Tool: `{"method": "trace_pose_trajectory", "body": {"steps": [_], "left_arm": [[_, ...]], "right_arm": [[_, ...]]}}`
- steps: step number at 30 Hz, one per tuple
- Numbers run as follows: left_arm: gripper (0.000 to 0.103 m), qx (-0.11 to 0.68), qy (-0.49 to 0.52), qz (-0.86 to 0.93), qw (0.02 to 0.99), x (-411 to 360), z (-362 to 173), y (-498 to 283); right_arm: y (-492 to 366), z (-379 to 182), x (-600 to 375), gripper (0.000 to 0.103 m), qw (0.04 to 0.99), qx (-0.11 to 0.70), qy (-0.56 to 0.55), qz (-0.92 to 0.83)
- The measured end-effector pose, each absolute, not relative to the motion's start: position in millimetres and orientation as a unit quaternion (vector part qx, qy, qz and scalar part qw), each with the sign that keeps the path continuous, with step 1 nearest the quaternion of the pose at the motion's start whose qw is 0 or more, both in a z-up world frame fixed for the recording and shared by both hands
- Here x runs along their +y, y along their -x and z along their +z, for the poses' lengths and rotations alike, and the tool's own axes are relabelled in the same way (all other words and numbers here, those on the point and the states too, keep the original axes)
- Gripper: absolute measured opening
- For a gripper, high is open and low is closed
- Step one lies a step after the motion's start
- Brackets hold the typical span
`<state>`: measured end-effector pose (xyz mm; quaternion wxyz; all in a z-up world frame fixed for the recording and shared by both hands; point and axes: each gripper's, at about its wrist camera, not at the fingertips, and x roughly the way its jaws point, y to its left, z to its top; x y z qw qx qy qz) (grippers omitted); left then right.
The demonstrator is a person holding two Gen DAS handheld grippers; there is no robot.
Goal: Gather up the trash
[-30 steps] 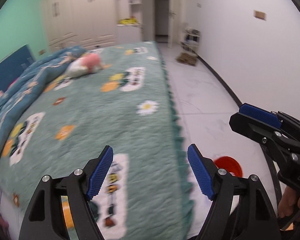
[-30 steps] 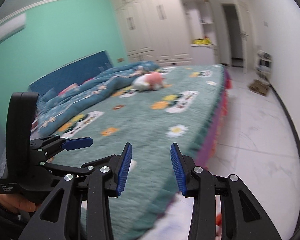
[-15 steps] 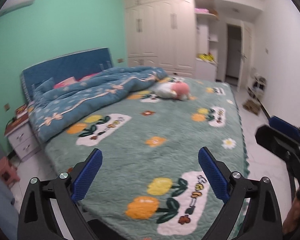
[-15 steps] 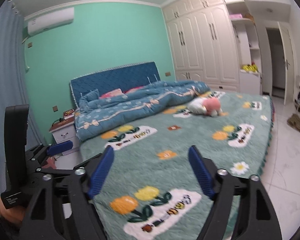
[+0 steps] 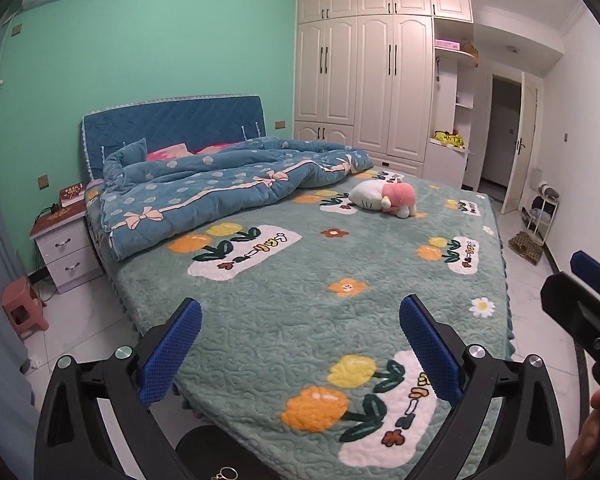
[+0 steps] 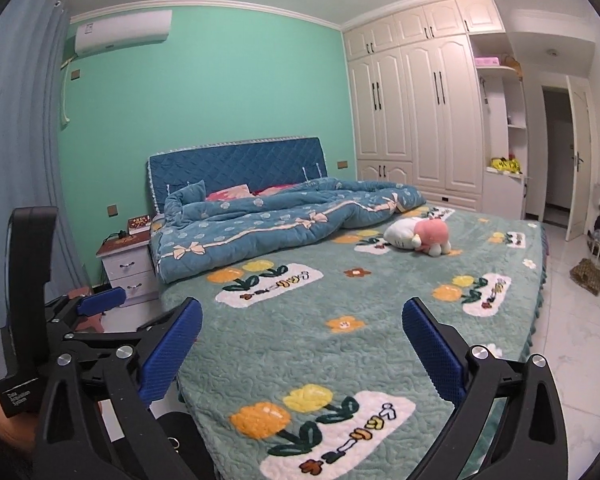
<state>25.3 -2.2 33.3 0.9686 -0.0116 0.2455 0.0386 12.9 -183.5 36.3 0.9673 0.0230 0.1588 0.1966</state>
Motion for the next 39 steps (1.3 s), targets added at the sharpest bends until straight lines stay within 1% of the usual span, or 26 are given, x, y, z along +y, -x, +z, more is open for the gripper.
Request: {"method": "trace_pose_trajectory", "body": {"steps": [9,39], "left_arm": [[0.098,0.241,0.003,0.034,0.97,-3.1,30.8,-20.5],[0.098,0.244,-0.014,0.02,0.969,-12.6,33.0,-22.1]], "right_arm": [[-14.1,28.5,-191.2,0.098,0.966,0.178,-0.036,0.184],[-16.4,22.9,-197.8,0.098,0.961,0.191,-0.043,0.193]]}}
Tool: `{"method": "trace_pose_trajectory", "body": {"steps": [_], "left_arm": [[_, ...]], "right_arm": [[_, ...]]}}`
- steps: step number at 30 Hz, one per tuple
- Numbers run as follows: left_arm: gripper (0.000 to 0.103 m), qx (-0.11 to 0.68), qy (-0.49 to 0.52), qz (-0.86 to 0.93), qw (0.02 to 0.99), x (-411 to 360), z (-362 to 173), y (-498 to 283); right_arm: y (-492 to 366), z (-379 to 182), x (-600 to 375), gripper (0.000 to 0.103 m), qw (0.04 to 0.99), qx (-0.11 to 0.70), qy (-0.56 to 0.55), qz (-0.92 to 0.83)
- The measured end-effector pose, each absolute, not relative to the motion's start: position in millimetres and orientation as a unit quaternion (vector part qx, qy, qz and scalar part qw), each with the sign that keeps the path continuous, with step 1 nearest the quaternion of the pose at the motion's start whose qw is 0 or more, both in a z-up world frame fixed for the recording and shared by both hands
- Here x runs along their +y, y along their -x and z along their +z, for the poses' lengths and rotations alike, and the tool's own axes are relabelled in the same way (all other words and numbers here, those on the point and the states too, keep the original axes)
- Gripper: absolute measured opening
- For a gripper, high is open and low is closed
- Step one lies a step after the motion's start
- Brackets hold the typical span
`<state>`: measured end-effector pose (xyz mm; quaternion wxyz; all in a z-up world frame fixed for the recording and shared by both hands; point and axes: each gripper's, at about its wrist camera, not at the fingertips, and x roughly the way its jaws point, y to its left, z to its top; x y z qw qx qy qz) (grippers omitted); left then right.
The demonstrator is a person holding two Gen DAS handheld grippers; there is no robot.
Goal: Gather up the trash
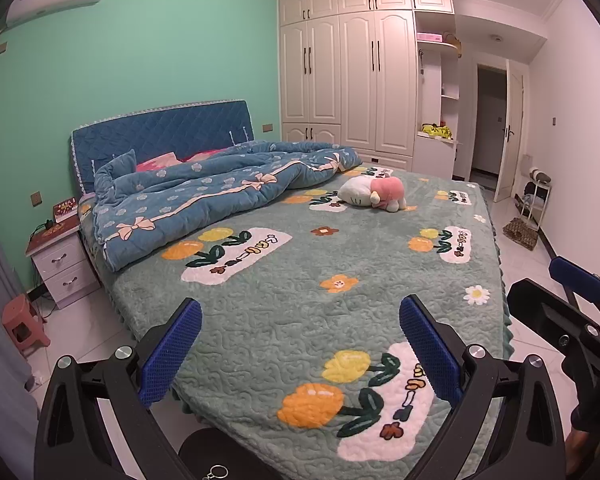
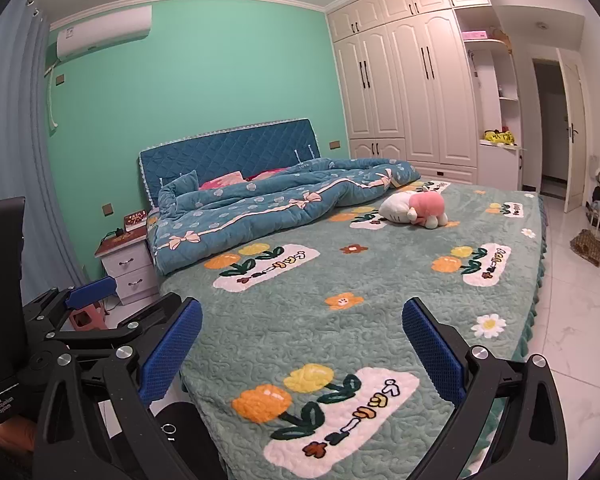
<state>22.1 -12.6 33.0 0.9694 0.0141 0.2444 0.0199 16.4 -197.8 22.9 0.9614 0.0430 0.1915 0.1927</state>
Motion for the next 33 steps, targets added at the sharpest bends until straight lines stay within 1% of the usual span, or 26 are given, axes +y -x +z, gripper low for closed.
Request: {"method": "trace_pose_trajectory", "body": {"steps": [33], "left_arm": [[0.098,0.248,-0.018,0.016,0.969,-11.3,33.3,-26.7]], "right_arm": [[-19.0,18.5,-195.4,0.098,0.96,0.197,-0.049,0.193]]}}
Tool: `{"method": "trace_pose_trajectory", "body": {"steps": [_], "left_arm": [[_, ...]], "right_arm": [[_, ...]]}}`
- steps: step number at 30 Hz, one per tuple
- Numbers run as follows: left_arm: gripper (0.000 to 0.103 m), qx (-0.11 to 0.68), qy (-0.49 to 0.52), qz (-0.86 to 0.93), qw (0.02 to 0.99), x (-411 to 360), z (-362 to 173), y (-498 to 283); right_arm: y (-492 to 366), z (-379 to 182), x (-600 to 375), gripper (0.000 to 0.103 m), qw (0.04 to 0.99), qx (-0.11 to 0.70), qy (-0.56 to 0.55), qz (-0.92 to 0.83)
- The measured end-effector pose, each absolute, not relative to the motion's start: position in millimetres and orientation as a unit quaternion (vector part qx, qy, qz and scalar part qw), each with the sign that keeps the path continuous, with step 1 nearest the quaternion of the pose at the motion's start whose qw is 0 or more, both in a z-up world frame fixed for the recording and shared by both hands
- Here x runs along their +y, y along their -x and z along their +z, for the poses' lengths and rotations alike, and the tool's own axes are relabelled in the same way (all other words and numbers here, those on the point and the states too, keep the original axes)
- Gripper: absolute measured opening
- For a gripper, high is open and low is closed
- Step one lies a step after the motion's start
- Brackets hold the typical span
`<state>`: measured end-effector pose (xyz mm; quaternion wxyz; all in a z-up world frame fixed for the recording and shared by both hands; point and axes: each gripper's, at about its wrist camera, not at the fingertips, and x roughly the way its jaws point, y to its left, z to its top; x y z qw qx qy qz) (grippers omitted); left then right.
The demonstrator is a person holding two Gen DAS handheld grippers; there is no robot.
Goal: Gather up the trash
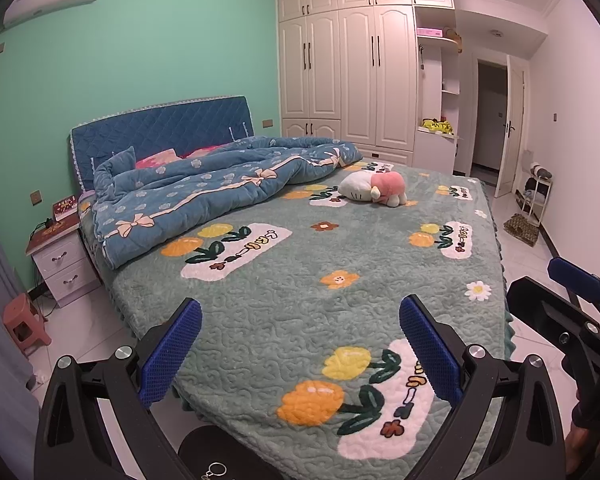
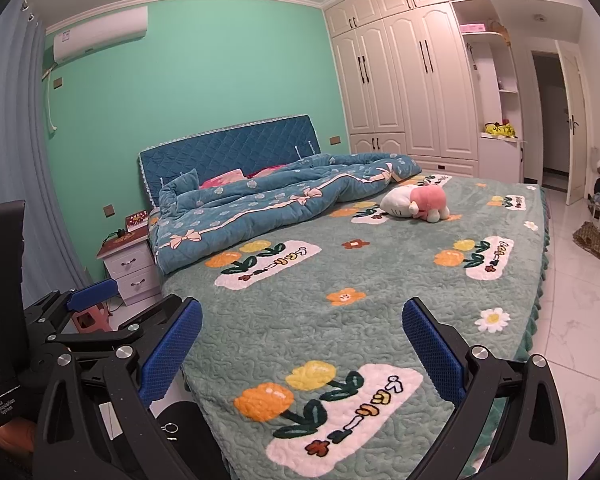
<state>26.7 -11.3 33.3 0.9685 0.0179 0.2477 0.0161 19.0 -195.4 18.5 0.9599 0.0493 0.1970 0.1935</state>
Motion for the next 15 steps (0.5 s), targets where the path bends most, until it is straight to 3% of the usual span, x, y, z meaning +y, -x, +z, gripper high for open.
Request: {"method": "trace_pose_trajectory", "body": {"steps": [15], "left_arm": [[0.098,0.26,-0.023,0.024,0.965,-9.2,22.1,-22.1]], "right_arm": [[-20.1,15.9,-193.2,0.098,0.959,0.199,-0.052,0.193]]}}
